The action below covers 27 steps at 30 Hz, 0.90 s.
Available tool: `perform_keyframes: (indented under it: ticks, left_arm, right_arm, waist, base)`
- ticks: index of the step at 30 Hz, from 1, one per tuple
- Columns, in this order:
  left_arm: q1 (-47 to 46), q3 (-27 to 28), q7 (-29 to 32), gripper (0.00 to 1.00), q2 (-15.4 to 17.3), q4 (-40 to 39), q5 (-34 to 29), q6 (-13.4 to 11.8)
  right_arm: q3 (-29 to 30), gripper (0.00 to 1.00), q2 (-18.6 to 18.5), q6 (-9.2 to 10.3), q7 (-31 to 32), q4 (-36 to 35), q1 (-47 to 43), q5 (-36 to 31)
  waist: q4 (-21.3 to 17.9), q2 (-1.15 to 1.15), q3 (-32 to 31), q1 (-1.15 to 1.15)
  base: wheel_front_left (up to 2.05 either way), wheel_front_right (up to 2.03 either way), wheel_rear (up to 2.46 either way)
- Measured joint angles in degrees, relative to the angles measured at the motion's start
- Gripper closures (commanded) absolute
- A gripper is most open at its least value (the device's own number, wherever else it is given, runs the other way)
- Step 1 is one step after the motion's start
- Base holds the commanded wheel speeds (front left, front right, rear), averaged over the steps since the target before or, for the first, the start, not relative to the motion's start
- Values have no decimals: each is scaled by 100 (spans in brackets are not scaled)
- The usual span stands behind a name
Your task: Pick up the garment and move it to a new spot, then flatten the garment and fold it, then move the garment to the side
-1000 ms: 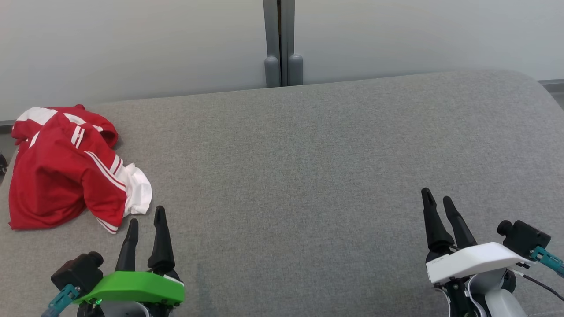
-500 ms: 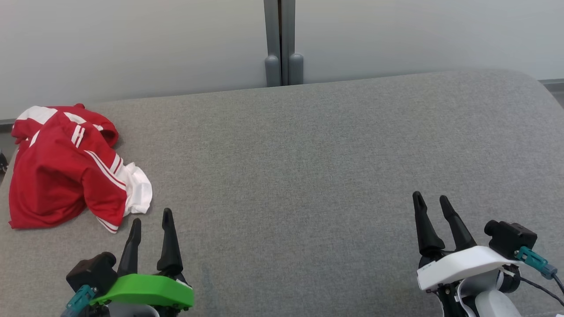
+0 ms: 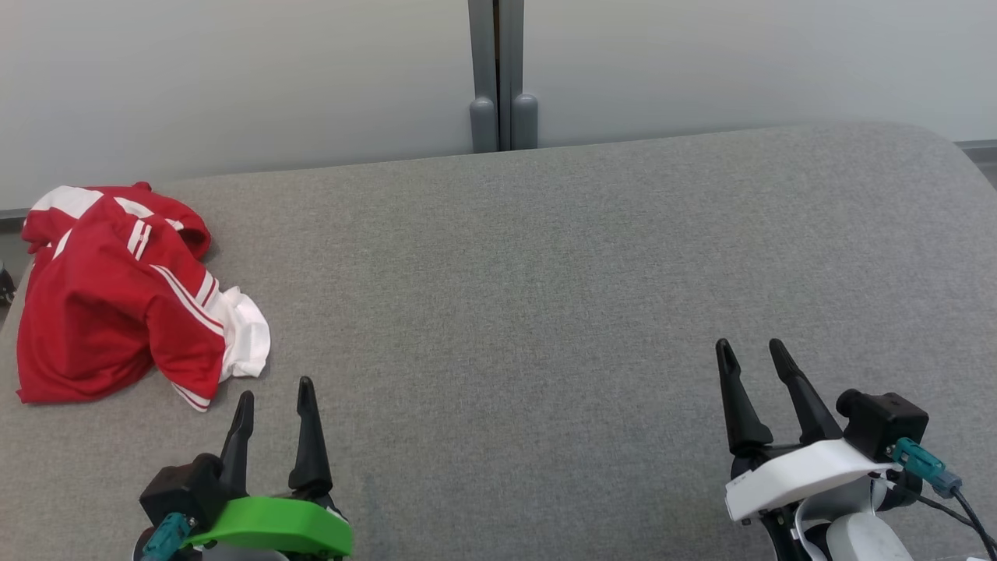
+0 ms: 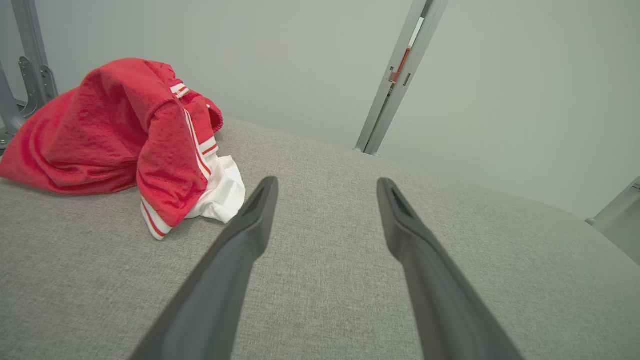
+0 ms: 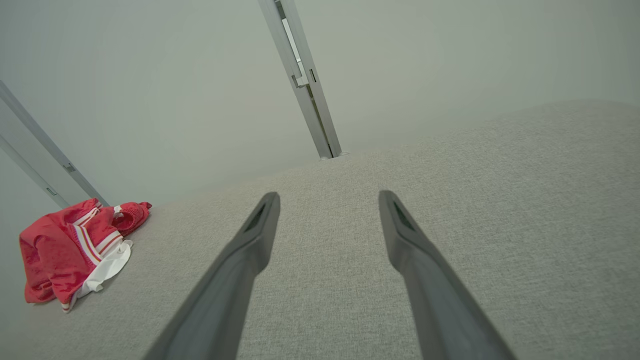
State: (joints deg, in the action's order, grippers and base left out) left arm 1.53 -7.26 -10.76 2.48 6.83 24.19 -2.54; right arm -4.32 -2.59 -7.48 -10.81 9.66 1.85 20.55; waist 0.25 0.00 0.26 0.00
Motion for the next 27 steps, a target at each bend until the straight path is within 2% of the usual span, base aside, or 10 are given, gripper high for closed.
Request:
perform_keyframes:
  ticks: [27]
  left_arm:
    - [82, -79, -325, 0, 14, 182, -858, -34]
  right_arm:
    - [-187, 0, -13, 0, -319, -27, -2, -1243]
  waist:
    - [3, 0, 18, 0]
  base:
    - [0, 0, 0]
